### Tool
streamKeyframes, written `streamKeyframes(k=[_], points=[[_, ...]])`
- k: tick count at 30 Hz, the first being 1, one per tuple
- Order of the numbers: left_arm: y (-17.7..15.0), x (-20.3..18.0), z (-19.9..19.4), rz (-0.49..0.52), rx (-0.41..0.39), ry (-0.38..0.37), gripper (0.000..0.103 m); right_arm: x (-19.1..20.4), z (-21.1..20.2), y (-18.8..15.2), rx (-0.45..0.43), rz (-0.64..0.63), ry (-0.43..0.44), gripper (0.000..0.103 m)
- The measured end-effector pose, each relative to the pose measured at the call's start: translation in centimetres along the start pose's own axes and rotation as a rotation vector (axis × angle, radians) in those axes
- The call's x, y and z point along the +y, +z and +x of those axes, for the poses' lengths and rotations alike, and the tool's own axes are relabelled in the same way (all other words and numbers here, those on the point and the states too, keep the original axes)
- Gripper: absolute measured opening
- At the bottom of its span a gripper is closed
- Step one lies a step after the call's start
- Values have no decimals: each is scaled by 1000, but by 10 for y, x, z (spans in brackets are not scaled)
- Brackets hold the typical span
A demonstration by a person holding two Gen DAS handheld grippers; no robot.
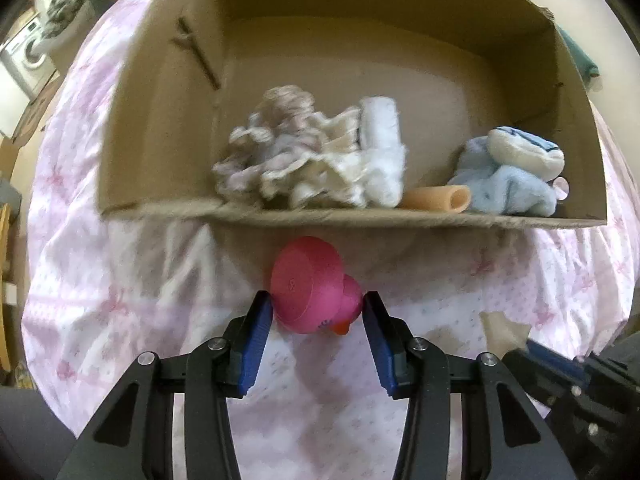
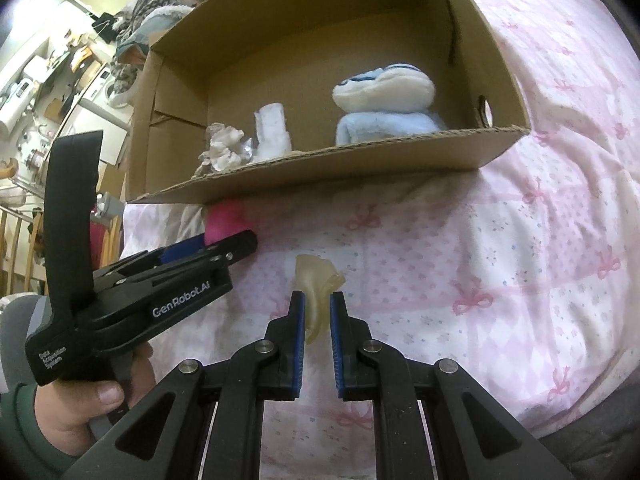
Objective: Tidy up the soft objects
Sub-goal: 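Grasp the pink rubber duck with the left gripper, then carry the pink duck and beige piece over the box with both grippers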
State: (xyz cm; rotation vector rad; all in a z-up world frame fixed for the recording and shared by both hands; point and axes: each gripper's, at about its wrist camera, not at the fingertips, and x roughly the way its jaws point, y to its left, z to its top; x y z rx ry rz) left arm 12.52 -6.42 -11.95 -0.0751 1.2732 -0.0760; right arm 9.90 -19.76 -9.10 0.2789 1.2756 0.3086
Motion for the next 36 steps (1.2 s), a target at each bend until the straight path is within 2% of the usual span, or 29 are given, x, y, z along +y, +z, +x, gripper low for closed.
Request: streamKeyframes(k=[12, 20, 24, 29, 36], points=[[-36, 24, -32, -16, -3, 50, 43, 5, -7, -3, -27, -35, -17, 13], [-55, 42, -63, -78, -4, 45, 43, 9, -23, -7, -64, -58, -7, 13], [-62, 42, -85, -86, -41, 41, 43, 10, -39, -10, -102, -53, 23, 13], [-54, 40, -113, -74, -104, 33, 43, 17, -61, -7, -149, -76, 53, 13], [-5, 29, -149, -24, -242, 34, 43, 26, -104, 17, -292, -110, 75, 13]])
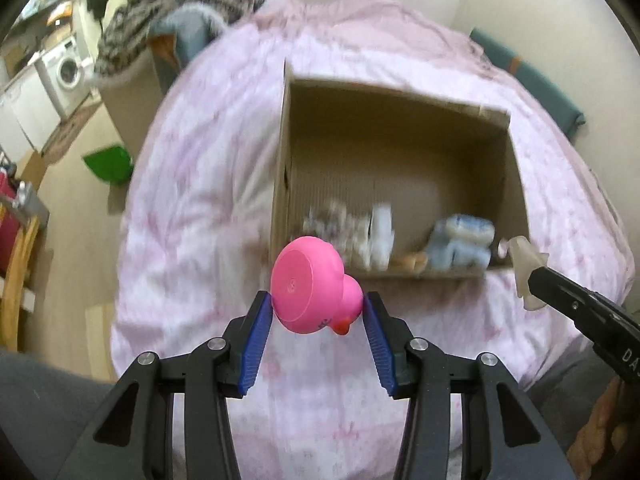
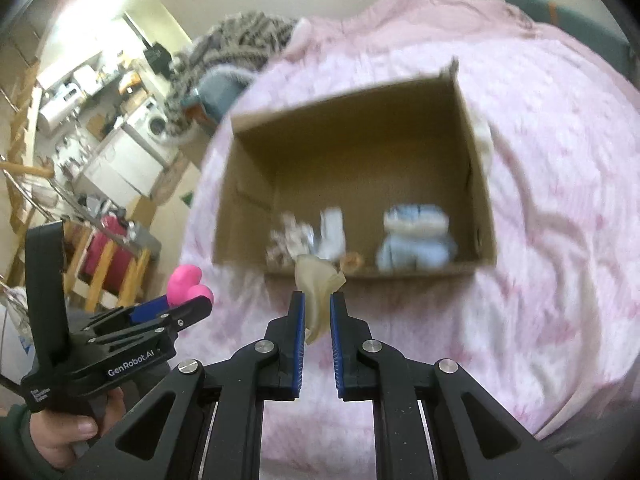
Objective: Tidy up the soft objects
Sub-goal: 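Carry the pink duck and beige piece over the box with both grippers, then open the left gripper to drop the duck while the right releases the beige piece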
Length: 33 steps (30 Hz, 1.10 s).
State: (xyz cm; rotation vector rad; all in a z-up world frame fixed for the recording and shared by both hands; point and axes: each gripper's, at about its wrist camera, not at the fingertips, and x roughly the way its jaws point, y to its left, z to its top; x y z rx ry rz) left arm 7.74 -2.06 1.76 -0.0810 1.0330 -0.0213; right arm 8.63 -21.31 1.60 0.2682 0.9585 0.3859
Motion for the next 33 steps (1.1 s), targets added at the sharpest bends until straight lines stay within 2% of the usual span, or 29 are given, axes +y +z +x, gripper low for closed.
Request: streamKeyframes(k=[7, 12, 18, 21, 33], points=[[52, -5, 4, 38, -72, -2, 43, -1, -1, 43, -72, -26, 1, 13], [75, -7, 33, 47, -76, -5, 43, -10, 21, 60, -77, -30, -19, 14], [73, -12, 82, 83, -74, -22, 43, -33, 59, 56, -29, 15, -42, 14], [68, -11, 101, 76, -41, -20, 43, -38, 76, 53, 11, 22, -65, 14], [63, -13, 108, 57, -21, -70, 43, -46, 97, 50, 81, 49, -79, 14]])
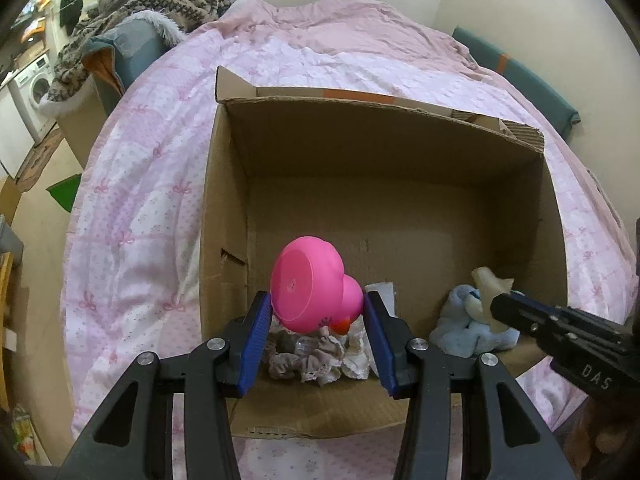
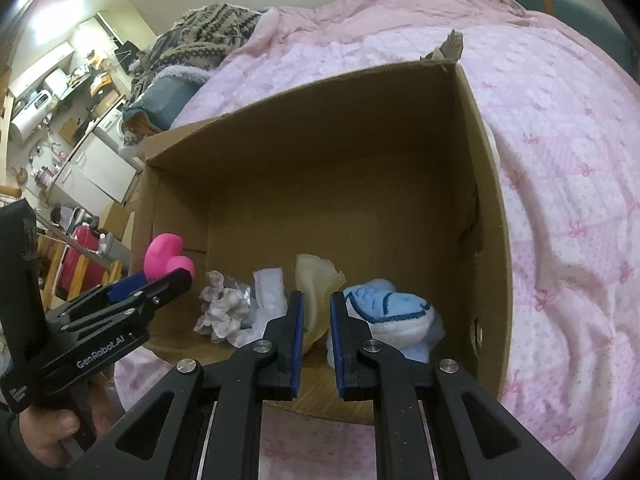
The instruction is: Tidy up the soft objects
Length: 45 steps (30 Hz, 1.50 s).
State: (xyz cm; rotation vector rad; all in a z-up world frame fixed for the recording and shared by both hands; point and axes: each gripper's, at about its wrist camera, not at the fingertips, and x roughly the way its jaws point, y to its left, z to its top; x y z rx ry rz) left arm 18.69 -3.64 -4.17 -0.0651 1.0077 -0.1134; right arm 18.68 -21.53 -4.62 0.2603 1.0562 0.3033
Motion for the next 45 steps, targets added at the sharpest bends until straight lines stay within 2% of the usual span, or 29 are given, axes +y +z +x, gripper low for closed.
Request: streamKeyframes(k=[3, 7, 13, 20, 22, 23, 24, 25, 28, 38, 40, 42, 44, 45], points=[[0, -3, -2, 24, -20, 22, 43, 0, 3, 1, 10, -6, 0, 14], [-1, -2, -1, 11, -15, 4, 43, 0, 3, -1, 11, 2, 8, 15], [-2, -6, -1, 32, -19, 9, 45, -1, 0, 0, -1, 16, 26, 26], [-2, -11, -6, 53, -34, 31, 62, -1, -5, 1, -19, 23, 46, 29], [-2, -10, -10, 47, -50, 33, 66, -2, -8, 1, -29, 31, 52, 36], [-1, -9, -12, 45, -59, 40, 66, -2, -10, 2, -39, 36, 56, 50], [-1, -9, -14, 42, -67, 46, 66, -2, -14, 2, -58, 39, 56, 69], [-1, -8, -16, 41, -73, 53, 66, -2, -17, 2, -80, 39, 48, 74], [-1, -5, -22, 47, -110, 97, 66, 2, -21, 3, -109, 12, -6, 74], [2, 11, -54, -17, -146, 80, 66, 7, -49, 4, -153, -9, -38, 75], [3, 16, -65, -41, -153, 75, 68, 12, -62, 4, -185, -26, -64, 79], [2, 19, -77, -59, -163, 67, 74, 14, -75, 3, -216, -17, -68, 93], [0, 20, -87, -55, -168, 46, 74, 13, -86, 0, -235, -1, -53, 101], [-2, 20, -93, -50, -173, 33, 74, 14, -90, -2, -240, 1, -51, 101]])
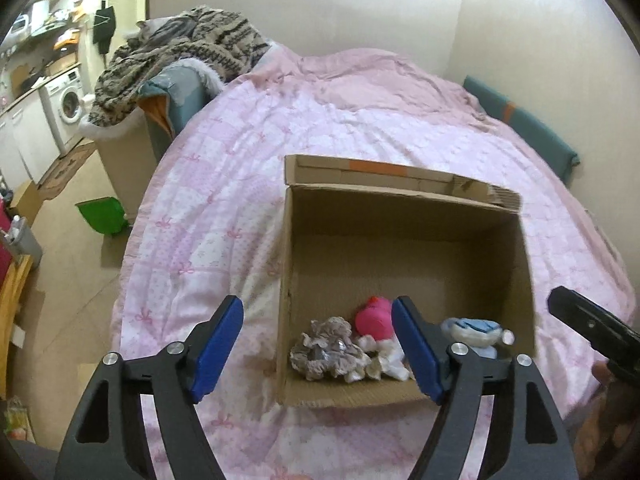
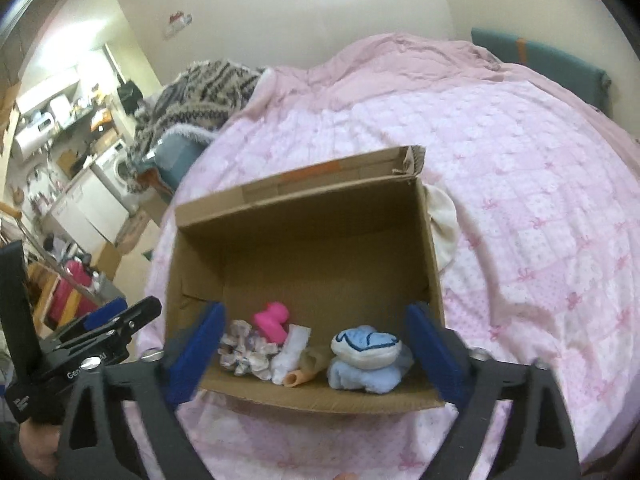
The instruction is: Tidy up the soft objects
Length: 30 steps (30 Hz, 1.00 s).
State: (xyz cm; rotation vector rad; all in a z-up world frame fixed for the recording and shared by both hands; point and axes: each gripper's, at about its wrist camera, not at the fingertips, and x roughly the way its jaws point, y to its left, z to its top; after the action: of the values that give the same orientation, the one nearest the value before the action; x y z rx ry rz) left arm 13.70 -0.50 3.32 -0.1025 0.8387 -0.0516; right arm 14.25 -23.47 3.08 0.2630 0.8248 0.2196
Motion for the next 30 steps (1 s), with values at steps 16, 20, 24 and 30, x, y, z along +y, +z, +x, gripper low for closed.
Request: streamKeyframes(k=[16, 20, 24, 30], points=[[-51, -3, -60, 48, -15, 17, 75, 16, -45, -39, -36, -91, -48, 101], [-61, 1, -59, 20, -30, 7, 79, 16, -46, -50, -46, -97, -50, 103], [-63, 3, -46, -9, -29, 31, 80, 11, -36, -55, -31, -73, -53, 103], [-63, -1, -40, 12, -20, 22, 97, 14, -28, -58, -54, -97, -90, 103]])
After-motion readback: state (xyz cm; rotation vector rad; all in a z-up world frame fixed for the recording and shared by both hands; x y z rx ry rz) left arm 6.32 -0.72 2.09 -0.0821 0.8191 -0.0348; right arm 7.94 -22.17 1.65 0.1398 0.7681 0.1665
